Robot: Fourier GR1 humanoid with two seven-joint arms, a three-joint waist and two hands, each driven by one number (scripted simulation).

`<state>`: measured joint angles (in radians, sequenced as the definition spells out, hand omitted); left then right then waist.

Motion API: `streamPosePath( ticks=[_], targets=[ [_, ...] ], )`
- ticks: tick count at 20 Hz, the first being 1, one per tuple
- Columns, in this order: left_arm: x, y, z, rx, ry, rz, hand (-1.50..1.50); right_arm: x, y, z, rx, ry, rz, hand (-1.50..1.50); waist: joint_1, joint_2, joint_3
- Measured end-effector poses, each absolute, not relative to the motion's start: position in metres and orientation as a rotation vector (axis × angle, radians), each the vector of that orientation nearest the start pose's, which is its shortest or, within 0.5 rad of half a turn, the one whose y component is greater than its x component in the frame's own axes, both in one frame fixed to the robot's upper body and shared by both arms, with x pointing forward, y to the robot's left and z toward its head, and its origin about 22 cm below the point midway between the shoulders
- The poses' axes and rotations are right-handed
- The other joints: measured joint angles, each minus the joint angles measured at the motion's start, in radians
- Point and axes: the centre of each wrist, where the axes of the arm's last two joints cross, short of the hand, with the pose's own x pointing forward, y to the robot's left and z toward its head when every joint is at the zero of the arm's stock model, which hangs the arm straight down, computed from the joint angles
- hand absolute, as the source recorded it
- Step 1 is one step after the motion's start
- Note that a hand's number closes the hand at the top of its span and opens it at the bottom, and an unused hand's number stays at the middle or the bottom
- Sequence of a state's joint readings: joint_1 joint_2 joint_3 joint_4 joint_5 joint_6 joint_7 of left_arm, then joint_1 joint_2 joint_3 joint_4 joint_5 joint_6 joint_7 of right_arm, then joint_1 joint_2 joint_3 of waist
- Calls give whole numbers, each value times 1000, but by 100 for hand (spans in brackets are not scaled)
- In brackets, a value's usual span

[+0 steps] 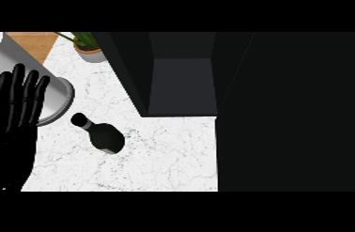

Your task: Pick up the wine, place it into the cabinet and close the cabinet

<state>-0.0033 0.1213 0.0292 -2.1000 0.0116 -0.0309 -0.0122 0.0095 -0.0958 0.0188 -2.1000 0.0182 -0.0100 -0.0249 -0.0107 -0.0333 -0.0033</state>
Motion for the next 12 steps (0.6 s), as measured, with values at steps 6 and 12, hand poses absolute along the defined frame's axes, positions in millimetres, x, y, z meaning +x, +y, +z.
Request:
streamPosePath(
  ticks=[6,12],
  targets=[
    [236,259,134,-165,-2149,-293,-150,190,-236,128,-87,-2133,94,-150,-12,27,2],
    [258,245,110,-538,-1897,-219,-150,176,-228,122,146,-1976,187,-150,-19,36,2]
  ],
)
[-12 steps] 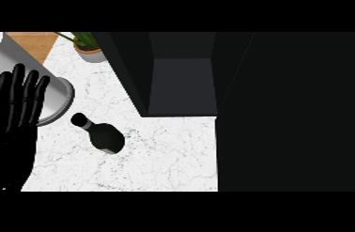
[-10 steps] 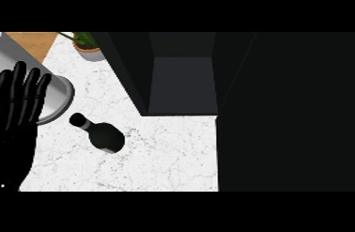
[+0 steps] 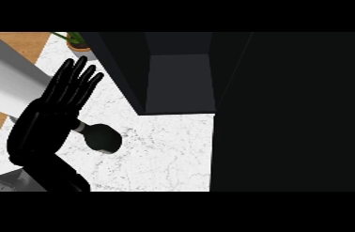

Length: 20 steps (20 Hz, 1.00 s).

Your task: Pick up the wine, place it into the cabinet and close the cabinet

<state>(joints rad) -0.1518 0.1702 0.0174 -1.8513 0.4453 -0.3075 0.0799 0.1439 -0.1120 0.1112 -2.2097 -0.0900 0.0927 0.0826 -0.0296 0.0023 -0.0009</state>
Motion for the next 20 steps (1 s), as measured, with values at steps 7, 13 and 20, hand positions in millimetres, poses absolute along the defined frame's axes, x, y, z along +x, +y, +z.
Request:
streamPosePath(
  ticks=[7,13,20],
  targets=[
    [268,240,125,-678,-1781,-199,-150,153,-241,138,203,-1929,202,-150,19,-3,1],
    [266,242,133,-700,-1763,-189,-150,152,-235,153,206,-1920,204,-150,26,-3,1],
    [256,242,134,-698,-1761,-194,-150,148,-239,158,193,-1907,215,-150,27,-3,1]
  ],
)
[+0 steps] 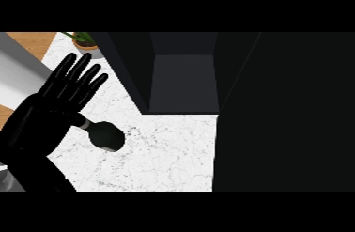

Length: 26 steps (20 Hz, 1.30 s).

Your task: Pick up the wine, place it into the cabinet and close the cabinet

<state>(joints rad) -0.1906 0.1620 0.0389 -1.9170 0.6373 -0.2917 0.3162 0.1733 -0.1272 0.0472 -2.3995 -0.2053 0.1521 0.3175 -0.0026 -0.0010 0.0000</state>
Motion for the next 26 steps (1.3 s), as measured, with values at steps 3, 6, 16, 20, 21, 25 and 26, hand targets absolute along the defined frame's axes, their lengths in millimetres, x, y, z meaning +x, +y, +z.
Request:
streamPosePath(
  ticks=[3,6,16,20,21,25,26],
  targets=[
    [253,241,133,-681,-1766,-191,-150,147,-240,157,188,-1901,219,-150,0,0,0],
    [247,245,135,-673,-1764,-182,-150,150,-239,158,202,-1899,216,-150,1,0,0],
    [247,266,124,-584,-1748,-176,-150,153,-239,160,203,-1898,208,-150,1,0,0],
    [247,280,120,-544,-1747,-167,-150,152,-237,164,199,-1897,217,-150,1,0,0],
    [249,282,116,-538,-1746,-167,-150,154,-236,166,202,-1898,214,-150,1,0,0],
    [256,294,102,-509,-1744,-166,-150,157,-231,170,209,-1908,211,-150,1,1,0],
    [256,299,97,-500,-1743,-172,-150,155,-232,168,207,-1904,209,-150,1,1,0]
  ],
)
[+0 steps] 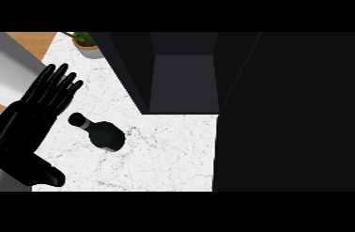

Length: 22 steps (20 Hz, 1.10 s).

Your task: Pick up the wine, place it into the cabinet and close the cabinet

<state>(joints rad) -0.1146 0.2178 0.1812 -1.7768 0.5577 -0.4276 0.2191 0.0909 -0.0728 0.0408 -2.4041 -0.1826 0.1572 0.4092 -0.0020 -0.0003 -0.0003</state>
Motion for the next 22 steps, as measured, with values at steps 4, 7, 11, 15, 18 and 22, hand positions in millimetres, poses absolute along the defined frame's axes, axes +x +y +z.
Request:
streamPosePath(
  ticks=[4,7,11,15,18,22],
  targets=[
    [260,314,76,-470,-1725,-168,-150,160,-232,161,209,-1906,219,-150,-1,0,0],
    [256,321,68,-457,-1709,-166,-150,160,-237,166,210,-1912,208,-150,0,0,0],
    [265,331,50,-429,-1691,-169,-150,154,-227,169,231,-1905,208,-150,-2,0,0],
    [267,343,28,-423,-1676,-166,-150,156,-232,167,213,-1905,212,-150,-2,1,0],
    [269,346,17,-412,-1665,-173,-150,155,-230,163,220,-1910,214,-150,-2,0,0],
    [276,349,0,-394,-1648,-183,-150,158,-229,164,231,-1910,216,-150,-3,1,0]
  ],
)
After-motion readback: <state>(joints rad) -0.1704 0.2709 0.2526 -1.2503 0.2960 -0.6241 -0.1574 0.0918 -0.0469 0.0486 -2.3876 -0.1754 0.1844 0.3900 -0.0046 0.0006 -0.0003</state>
